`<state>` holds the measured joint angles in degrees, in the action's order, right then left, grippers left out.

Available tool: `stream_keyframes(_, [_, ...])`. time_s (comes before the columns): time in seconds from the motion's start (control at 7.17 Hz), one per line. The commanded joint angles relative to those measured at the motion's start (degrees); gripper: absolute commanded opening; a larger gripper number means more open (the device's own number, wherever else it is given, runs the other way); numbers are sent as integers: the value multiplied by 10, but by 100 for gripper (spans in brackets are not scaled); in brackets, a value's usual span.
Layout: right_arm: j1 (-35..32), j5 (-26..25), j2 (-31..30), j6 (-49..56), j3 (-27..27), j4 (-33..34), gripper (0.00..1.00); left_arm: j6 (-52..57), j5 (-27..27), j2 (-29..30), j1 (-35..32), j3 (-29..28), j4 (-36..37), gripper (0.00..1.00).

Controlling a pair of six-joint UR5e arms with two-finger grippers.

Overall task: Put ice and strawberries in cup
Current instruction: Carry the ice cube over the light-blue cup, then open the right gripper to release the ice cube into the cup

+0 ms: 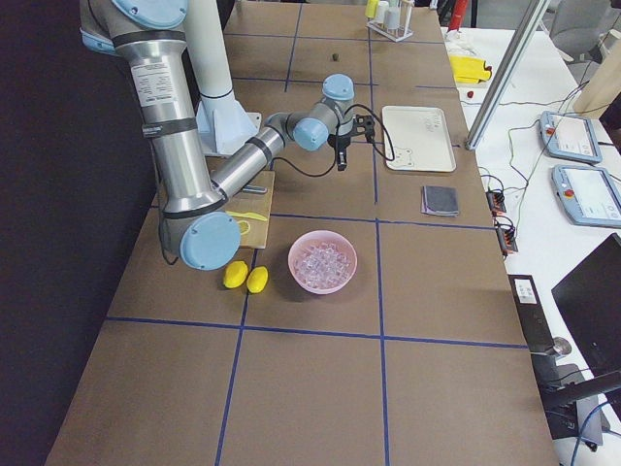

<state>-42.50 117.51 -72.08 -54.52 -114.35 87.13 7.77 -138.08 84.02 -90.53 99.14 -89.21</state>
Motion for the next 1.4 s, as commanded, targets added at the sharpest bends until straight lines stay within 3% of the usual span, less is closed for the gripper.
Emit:
stream_keyframes(0.0, [119, -112, 143, -122, 34, 101, 0, 1, 0, 0, 1, 0, 0, 100])
stream_keyframes(0.42, [173, -151, 278, -216, 144, 103, 0, 1, 0, 1, 0, 0, 0, 100])
stream_keyframes(0.84, [204, -182, 287, -233, 159, 103, 0, 1, 0, 0, 0, -1, 0, 100])
stream_keyframes(0.98, [204, -183, 285, -225, 158, 103, 12, 1, 0, 0, 1, -1, 0, 100])
stream_keyframes(1.12, [205, -191, 281, -223, 158, 103, 99, 1, 0, 1, 1, -1, 0, 100])
stream_keyframes(1.26, [206, -194, 284, -221, 157, 103, 99, 1, 0, 1, 1, -2, 0, 100])
